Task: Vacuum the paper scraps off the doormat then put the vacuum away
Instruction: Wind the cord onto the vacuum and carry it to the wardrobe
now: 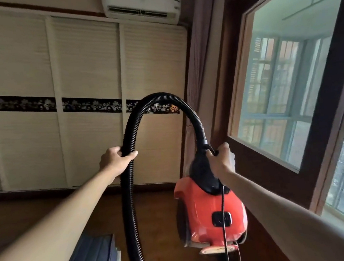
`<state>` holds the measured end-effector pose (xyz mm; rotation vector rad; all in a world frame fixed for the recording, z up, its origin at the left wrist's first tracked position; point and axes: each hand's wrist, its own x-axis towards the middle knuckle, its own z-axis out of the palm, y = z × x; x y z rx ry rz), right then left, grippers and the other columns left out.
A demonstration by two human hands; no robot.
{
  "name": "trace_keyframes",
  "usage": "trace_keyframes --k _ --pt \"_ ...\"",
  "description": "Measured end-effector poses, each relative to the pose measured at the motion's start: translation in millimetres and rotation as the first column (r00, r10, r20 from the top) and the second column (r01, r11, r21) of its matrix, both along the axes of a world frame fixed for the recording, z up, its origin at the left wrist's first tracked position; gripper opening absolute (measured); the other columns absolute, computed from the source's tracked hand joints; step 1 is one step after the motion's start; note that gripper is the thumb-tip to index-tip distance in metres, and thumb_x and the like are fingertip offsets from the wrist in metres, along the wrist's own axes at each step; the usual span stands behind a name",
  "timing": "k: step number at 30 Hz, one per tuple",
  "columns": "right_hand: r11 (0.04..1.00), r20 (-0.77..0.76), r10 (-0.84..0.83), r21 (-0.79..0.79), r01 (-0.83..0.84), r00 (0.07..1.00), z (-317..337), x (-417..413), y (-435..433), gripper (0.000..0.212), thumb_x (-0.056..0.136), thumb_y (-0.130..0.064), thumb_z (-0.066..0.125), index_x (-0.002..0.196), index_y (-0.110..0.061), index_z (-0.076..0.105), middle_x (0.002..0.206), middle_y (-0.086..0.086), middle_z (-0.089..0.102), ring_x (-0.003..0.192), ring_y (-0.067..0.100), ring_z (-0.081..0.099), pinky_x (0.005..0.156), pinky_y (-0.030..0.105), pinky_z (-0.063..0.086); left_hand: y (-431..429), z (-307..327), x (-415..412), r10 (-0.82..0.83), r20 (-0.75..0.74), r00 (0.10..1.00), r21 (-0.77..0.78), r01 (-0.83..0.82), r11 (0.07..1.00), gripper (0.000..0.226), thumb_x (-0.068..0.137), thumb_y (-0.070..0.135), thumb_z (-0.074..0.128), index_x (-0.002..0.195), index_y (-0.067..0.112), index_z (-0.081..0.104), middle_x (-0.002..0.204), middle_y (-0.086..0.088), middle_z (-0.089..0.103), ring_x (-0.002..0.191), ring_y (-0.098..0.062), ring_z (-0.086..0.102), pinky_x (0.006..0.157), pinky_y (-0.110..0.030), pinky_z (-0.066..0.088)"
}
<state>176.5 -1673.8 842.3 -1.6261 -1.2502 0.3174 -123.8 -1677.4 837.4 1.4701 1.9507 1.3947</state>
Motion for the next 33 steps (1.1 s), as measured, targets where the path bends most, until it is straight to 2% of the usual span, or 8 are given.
trace_keyframes --k 4,9,15,21,27,33 --pt "1.0 0.023 -0.015 -0.02 0.016 1.0 -3 -11 65 0.036 0.086 -0.038 0.065 0.101 -0.012 0.044 0.094 0.009 0.057 0.088 0.035 0.063 0.069 0.053 0.059 68 -11 -13 -0.006 0.026 1.0 -0.004 0.006 1.0 0.05 0.078 0.056 0.073 0.11 0.019 0.064 0.105 -0.006 0.067 0.095 -0.029 0.064 0.081 -0.038 0.057" --pt "0.999 0.038 -0.028 -0.028 0.029 0.999 -4 -25 148 0.036 0.086 -0.039 0.064 0.1 -0.013 0.043 0.084 0.002 0.051 0.085 0.034 0.062 0.066 0.052 0.059 162 -12 -32 -0.024 0.09 0.996 -0.012 0.025 1.0 0.043 0.076 0.057 0.074 0.101 0.023 0.061 0.099 -0.005 0.068 0.091 -0.03 0.066 0.08 -0.041 0.058" --pt "0.997 -0.016 -0.082 0.001 0.082 0.996 4 -25 224 0.035 0.088 -0.038 0.064 0.096 -0.013 0.042 0.08 0.001 0.047 0.081 0.032 0.061 0.065 0.053 0.059 245 -10 -21 -0.077 0.069 0.995 0.032 0.075 0.997 0.038 0.079 0.05 0.074 0.094 0.021 0.055 0.08 -0.001 0.064 0.078 -0.028 0.067 0.068 -0.039 0.06" --pt "0.995 -0.031 -0.098 -0.002 0.098 0.995 4 -21 292 0.035 0.088 -0.038 0.065 0.098 -0.014 0.042 0.081 0.0 0.047 0.081 0.033 0.063 0.065 0.052 0.059 314 -9 -15 -0.084 0.016 0.996 0.058 0.083 0.995 0.041 0.082 0.049 0.073 0.103 0.017 0.057 0.094 0.0 0.065 0.084 -0.027 0.062 0.074 -0.036 0.056" --pt "0.997 -0.025 -0.081 -0.013 0.081 0.996 -4 -20 376 0.036 0.089 -0.039 0.064 0.101 -0.014 0.041 0.084 0.0 0.049 0.082 0.033 0.064 0.064 0.053 0.06 389 -25 -24 -0.06 0.001 0.998 0.032 0.06 0.998 0.04 0.078 0.053 0.074 0.096 0.021 0.057 0.087 -0.003 0.067 0.081 -0.028 0.066 0.073 -0.042 0.06" --pt "0.999 -0.017 -0.039 -0.029 0.038 0.999 -9 -23 481 0.037 0.089 -0.039 0.063 0.104 -0.013 0.041 0.1 0.01 0.056 0.088 0.036 0.064 0.065 0.053 0.06 482 -28 -30 -0.032 -0.036 0.999 -0.011 0.032 0.999 0.043 0.079 0.054 0.073 0.098 0.02 0.056 0.091 -0.004 0.068 0.084 -0.029 0.066 0.076 -0.04 0.059"
